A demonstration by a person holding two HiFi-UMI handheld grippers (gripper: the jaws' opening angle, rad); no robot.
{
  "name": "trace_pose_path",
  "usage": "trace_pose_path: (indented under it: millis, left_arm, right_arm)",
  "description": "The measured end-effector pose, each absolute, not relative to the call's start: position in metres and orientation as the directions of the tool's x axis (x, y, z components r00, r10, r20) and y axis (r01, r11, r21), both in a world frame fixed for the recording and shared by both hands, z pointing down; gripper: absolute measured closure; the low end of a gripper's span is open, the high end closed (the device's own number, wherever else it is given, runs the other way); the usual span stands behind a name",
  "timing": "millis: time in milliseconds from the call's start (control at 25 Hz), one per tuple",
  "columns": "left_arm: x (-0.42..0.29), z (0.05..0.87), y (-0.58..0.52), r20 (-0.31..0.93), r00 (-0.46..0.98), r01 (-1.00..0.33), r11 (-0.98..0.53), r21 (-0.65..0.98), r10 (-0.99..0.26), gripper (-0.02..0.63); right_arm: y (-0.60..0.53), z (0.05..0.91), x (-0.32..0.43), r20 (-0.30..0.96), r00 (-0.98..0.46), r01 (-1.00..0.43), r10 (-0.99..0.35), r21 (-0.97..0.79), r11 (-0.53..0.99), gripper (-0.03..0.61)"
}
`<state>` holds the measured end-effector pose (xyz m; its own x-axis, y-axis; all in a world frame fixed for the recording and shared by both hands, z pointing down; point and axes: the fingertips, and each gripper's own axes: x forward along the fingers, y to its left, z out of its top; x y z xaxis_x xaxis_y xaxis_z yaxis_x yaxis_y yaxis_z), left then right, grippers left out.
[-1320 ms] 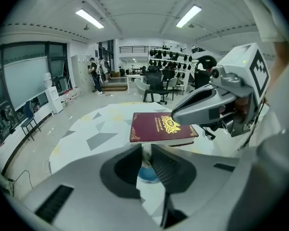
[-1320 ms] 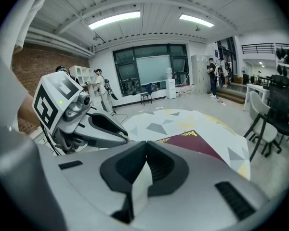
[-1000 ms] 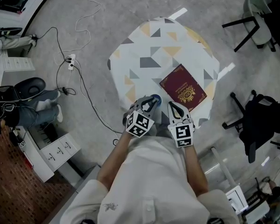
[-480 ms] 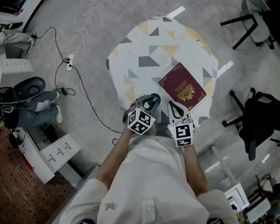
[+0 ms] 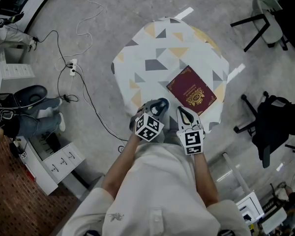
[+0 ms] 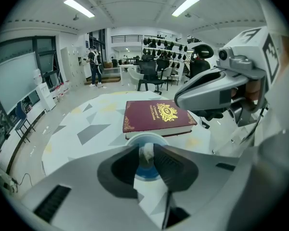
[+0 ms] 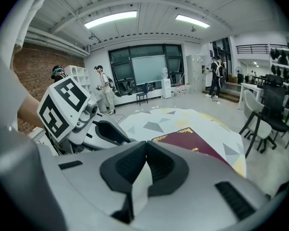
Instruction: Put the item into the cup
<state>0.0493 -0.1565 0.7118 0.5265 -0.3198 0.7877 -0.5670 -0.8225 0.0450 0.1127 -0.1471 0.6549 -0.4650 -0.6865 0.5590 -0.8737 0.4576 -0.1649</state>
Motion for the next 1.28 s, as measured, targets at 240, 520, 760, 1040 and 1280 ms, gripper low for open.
trace_pose_path:
  millis: [240,520,760,1040,1280]
  left_arm:
    - [0.049,0.713,-0.155,0.792,0.520,-0.566,-0.823,0.041,-0.319,0.476]
    - [0.051,0.707,-0.154,0.781,0.531,-0.563,-0.826,0.033,-0.330,0.472]
    - [0.048,0.698,-0.155,0.767,0.535,-0.577,-0.816,0.024,-0.355,0.472]
    - [0.043,0.670,-0.166,0.710,0.557,-0.625,-0.781,0.015,-0.431,0.497]
    - [0.038,0.633,-0.177,0.634,0.570,-0.677,-0.736,0.001,-0.523,0.549]
  right_arm:
    - [-0.145,0.653,0.114,0.556,-0.460,-0.877,-0.693,-0.160,0.453,0.571]
    - [-0.143,0.651,0.114,0.552,-0.456,-0.878,-0.699,-0.150,0.454,0.571]
    - [-0.143,0.647,0.112,0.541,-0.459,-0.876,-0.704,-0.146,0.459,0.571]
    - [-0.148,0.633,0.110,0.505,-0.473,-0.870,-0.722,-0.136,0.475,0.571]
    - [-0.158,0.603,0.112,0.439,-0.483,-0.866,-0.758,-0.110,0.488,0.571]
